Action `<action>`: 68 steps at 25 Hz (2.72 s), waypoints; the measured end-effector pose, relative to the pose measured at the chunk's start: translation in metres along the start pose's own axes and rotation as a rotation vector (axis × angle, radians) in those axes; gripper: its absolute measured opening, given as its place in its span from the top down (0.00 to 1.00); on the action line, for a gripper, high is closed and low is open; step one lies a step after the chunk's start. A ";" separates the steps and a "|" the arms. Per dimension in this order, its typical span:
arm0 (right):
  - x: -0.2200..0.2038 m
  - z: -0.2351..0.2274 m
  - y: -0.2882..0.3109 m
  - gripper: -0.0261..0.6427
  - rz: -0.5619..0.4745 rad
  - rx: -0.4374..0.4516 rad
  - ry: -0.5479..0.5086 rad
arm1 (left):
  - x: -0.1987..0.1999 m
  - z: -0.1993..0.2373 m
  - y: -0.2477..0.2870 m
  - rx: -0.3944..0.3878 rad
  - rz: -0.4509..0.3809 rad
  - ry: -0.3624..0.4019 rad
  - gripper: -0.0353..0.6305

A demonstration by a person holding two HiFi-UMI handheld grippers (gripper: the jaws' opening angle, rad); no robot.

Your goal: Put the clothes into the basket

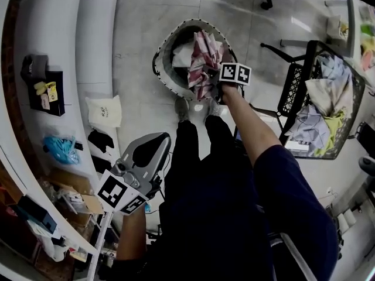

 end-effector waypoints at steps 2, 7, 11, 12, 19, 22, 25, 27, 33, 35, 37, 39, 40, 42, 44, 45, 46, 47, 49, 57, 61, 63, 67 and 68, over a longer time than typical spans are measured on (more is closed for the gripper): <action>0.003 -0.001 0.009 0.87 0.000 -0.008 0.002 | -0.002 0.005 -0.001 0.003 0.005 -0.010 0.96; 0.010 -0.002 0.035 0.87 0.011 0.009 -0.004 | -0.005 0.016 -0.007 0.019 0.018 -0.024 0.96; 0.008 -0.009 0.057 0.49 0.049 0.003 0.019 | -0.016 0.027 -0.007 0.016 0.051 -0.046 0.96; 0.010 -0.011 0.059 0.49 0.053 -0.022 -0.002 | -0.019 0.029 -0.005 0.009 0.057 -0.048 0.96; 0.018 0.014 0.032 0.50 -0.004 0.046 -0.030 | -0.004 0.029 0.006 -0.053 0.044 -0.032 0.96; 0.025 0.022 0.013 0.52 -0.053 0.073 -0.004 | 0.009 0.026 0.010 -0.074 0.028 -0.010 0.96; 0.030 0.037 -0.007 0.56 -0.086 0.102 -0.017 | 0.019 0.019 0.014 -0.096 0.015 0.013 0.96; 0.033 0.050 -0.020 0.59 -0.105 0.126 -0.028 | 0.024 0.015 0.015 -0.110 0.007 0.028 0.96; 0.044 0.105 -0.072 0.84 -0.196 0.240 -0.099 | 0.038 -0.003 0.011 -0.144 -0.021 0.073 0.96; 0.044 0.126 -0.090 0.89 -0.217 0.297 -0.114 | 0.040 -0.009 0.009 -0.151 -0.024 0.091 0.96; 0.042 0.147 -0.107 0.91 -0.229 0.352 -0.144 | 0.043 -0.015 0.006 -0.157 -0.032 0.107 0.96; 0.039 0.170 -0.123 0.92 -0.236 0.406 -0.179 | 0.045 -0.021 0.003 -0.162 -0.042 0.122 0.96; 0.037 0.182 -0.132 0.93 -0.240 0.432 -0.198 | 0.046 -0.025 0.001 -0.164 -0.046 0.129 0.96; 0.033 0.207 -0.152 0.93 -0.252 0.481 -0.242 | 0.046 -0.033 -0.002 -0.171 -0.052 0.144 0.96; 0.030 0.232 -0.173 0.94 -0.268 0.524 -0.299 | 0.048 -0.041 -0.004 -0.175 -0.061 0.159 0.96; 0.029 0.243 -0.183 0.94 -0.276 0.545 -0.327 | 0.049 -0.044 -0.004 -0.175 -0.067 0.164 0.96; 0.027 0.254 -0.193 0.94 -0.284 0.562 -0.354 | 0.049 -0.047 -0.005 -0.174 -0.073 0.168 0.96; 0.026 0.264 -0.203 0.94 -0.291 0.577 -0.382 | 0.050 -0.050 -0.006 -0.174 -0.079 0.173 0.96; 0.023 0.285 -0.224 0.94 -0.305 0.602 -0.442 | 0.052 -0.056 -0.007 -0.175 -0.090 0.185 0.96; -0.003 0.367 -0.292 0.94 -0.304 0.620 -0.800 | 0.062 -0.080 -0.013 -0.180 -0.139 0.229 0.96; -0.022 0.389 -0.313 0.95 -0.282 0.575 -0.980 | 0.068 -0.094 -0.013 -0.185 -0.169 0.244 0.96; -0.028 0.396 -0.320 0.95 -0.279 0.563 -1.030 | 0.070 -0.099 -0.013 -0.186 -0.177 0.253 0.96; -0.040 0.400 -0.331 0.95 -0.268 0.563 -1.061 | 0.070 -0.108 -0.013 -0.185 -0.183 0.264 0.96; -0.044 0.399 -0.334 0.95 -0.260 0.558 -1.071 | 0.070 -0.110 -0.012 -0.184 -0.183 0.267 0.96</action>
Point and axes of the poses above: the fingertips, and each gripper's own axes: y forward along the fingers, z to its left, x out of its top, the point moved 3 cm from there along -y, backward along the fingers, and after that the axes turned 5 degrees about x, right-handed, at the moved point
